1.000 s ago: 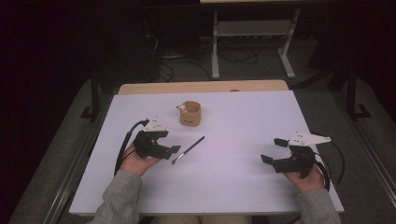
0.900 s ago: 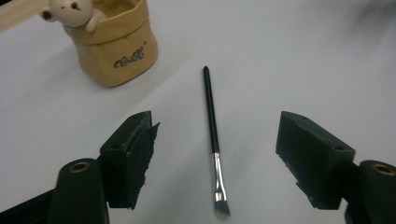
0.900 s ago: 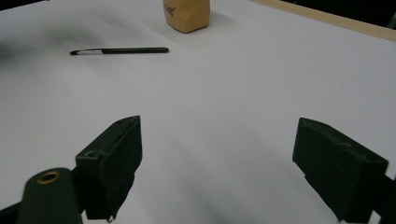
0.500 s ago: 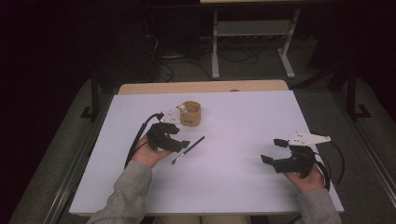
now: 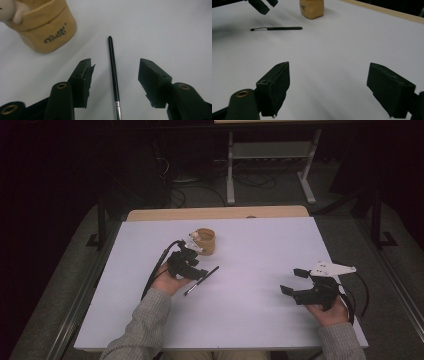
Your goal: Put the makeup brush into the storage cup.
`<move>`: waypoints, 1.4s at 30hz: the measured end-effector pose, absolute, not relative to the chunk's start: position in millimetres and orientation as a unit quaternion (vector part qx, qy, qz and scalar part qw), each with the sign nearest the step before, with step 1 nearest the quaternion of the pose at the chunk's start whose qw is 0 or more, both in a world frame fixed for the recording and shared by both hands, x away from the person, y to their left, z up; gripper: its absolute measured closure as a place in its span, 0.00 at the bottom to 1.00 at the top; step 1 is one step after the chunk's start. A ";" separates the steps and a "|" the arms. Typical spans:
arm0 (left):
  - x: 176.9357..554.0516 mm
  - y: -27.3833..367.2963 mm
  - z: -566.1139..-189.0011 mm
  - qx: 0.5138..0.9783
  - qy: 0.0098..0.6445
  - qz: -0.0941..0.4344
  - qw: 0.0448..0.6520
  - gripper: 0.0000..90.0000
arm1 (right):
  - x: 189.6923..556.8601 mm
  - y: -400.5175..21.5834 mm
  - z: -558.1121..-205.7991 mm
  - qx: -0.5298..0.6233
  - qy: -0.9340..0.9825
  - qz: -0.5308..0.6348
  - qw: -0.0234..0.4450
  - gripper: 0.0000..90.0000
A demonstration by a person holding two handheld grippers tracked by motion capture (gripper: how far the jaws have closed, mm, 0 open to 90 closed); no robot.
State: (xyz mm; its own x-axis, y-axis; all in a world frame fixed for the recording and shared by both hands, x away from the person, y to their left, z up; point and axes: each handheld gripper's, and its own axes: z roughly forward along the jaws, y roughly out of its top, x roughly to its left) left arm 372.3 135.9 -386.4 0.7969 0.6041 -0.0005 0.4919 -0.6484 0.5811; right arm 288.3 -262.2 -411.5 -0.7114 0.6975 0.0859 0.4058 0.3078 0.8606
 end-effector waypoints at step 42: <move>379.1 121.0 -423.2 0.928 0.307 0.060 0.204 0.93 | 289.4 -249.6 -418.5 0.340 0.814 0.454 0.126 0.17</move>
